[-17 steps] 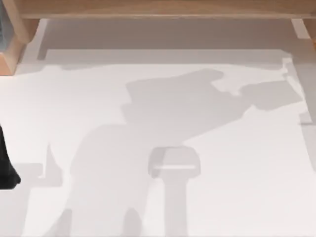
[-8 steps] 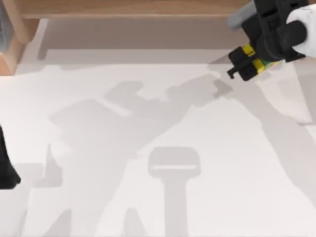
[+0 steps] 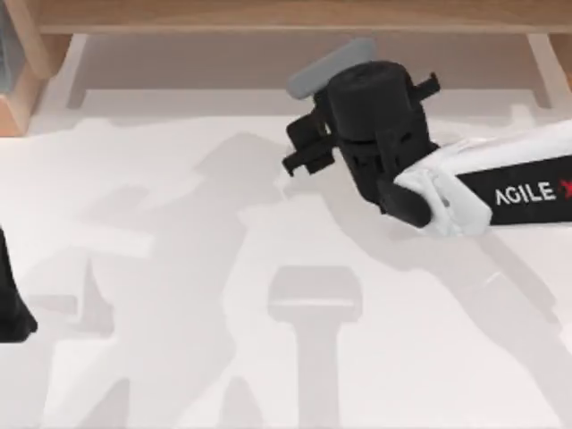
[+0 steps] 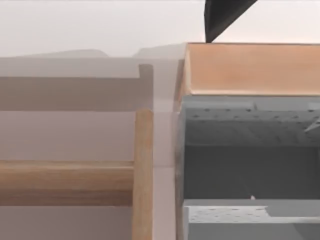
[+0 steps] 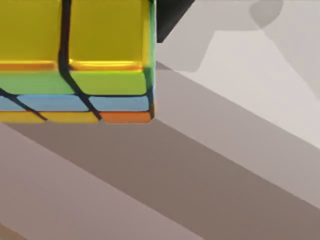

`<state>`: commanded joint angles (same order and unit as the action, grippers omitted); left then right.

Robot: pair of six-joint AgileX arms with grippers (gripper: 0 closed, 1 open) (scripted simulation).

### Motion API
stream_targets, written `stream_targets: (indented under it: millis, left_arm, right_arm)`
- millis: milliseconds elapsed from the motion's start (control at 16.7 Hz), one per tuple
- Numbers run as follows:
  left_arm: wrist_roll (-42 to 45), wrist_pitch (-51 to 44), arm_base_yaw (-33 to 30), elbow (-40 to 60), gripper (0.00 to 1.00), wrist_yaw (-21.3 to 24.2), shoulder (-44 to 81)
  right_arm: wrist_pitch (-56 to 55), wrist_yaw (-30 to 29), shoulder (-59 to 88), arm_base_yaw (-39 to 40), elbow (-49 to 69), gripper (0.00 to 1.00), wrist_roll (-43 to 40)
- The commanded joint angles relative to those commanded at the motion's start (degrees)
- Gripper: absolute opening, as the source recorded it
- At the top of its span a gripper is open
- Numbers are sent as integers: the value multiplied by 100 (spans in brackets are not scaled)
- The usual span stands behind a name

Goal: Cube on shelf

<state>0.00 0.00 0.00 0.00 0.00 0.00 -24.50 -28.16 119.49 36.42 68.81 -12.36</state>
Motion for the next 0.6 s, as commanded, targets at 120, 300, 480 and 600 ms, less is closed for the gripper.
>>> stream_targets:
  millis: [120, 300, 480, 600]
  left_arm:
    - [0, 0, 0, 0, 100, 0, 0]
    - [0, 0, 0, 0, 100, 0, 0]
    - [0, 0, 0, 0, 100, 0, 0]
    - [0, 0, 0, 0, 100, 0, 0]
  right_arm:
    - [-1097, -257, 208, 222, -132, 0, 86]
    - [-2595, -614, 494, 376, -189, 0, 200]
    - [-3819, -913, 729, 372, -135, 0, 289]
    - [-4430, -1064, 848, 326, -76, 0, 332]
